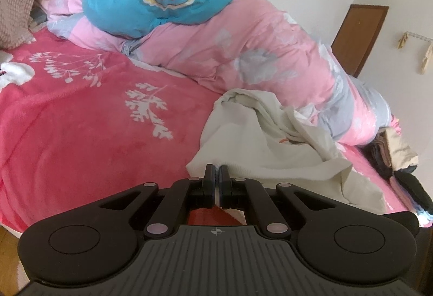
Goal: Fold clothes
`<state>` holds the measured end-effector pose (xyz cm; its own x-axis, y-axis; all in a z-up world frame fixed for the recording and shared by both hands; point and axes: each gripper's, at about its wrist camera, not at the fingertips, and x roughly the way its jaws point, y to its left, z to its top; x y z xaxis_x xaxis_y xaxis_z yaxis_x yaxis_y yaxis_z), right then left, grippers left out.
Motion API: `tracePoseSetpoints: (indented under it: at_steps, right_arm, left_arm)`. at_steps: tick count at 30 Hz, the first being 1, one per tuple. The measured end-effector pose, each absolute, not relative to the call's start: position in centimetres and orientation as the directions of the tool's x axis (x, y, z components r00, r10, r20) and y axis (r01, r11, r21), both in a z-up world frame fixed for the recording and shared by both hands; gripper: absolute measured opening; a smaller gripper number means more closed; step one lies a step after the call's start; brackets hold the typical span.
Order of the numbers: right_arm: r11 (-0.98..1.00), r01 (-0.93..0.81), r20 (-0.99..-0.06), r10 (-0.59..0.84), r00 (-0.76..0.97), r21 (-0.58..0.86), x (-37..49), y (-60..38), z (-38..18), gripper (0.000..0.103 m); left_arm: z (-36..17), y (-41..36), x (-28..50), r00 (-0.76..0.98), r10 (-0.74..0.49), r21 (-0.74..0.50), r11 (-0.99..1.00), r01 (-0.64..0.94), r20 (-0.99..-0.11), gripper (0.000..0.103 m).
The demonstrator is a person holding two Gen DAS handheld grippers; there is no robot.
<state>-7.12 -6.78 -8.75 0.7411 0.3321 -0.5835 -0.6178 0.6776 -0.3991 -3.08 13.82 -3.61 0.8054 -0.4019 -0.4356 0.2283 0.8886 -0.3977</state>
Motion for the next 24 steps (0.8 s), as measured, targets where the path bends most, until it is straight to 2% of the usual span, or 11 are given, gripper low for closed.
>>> tracePoseSetpoints:
  at_steps: [1, 6, 10, 12, 15, 18, 24]
  right_arm:
    - [0.682, -0.631, -0.592, 0.351, 0.725, -0.369, -7.1, -7.0, -8.4, 0.000]
    - [0.695, -0.688, -0.623, 0.446, 0.642, -0.211, -6.7, -7.9, -6.9, 0.000]
    - [0.695, -0.717, -0.614, 0.543, 0.574, -0.056, -6.9, -9.7, -4.6, 0.000]
    - [0.687, -0.726, -0.635, 0.542, 0.551, -0.043, -7.2, -9.7, -5.4, 0.000]
    - [0.683, -0.730, -0.676, 0.523, 0.520, -0.033, -7.4, -9.5, -7.2, 0.000]
    - [0.702, -0.711, -0.713, 0.481, 0.511, -0.036, -7.2, -9.3, -9.4, 0.000]
    - [0.696, -0.717, -0.700, 0.527, 0.483, 0.030, -8.9, -9.8, -8.7, 0.002]
  left_arm:
    - [-3.6, 13.8, -3.3, 0.803, -0.405, -0.390, 0.890, 0.236, -0.437, 0.000]
    - [-3.4, 13.9, -4.4, 0.792, -0.418, -0.352, 0.895, 0.275, -0.445, 0.000]
    - [-3.3, 14.0, -5.3, 0.783, -0.428, -0.321, 0.897, 0.305, -0.452, 0.000]
    - [-3.2, 14.0, -5.7, 0.778, -0.433, -0.305, 0.897, 0.320, -0.455, 0.000]
    - [-5.0, 13.1, -5.7, 0.710, -0.452, -0.304, 0.891, 0.337, -0.539, 0.002]
    - [-6.7, 12.7, -5.2, 0.644, -0.470, -0.363, 0.881, 0.304, -0.603, 0.003]
    - [-7.8, 12.5, -5.0, 0.616, -0.464, -0.402, 0.881, 0.249, -0.636, 0.007]
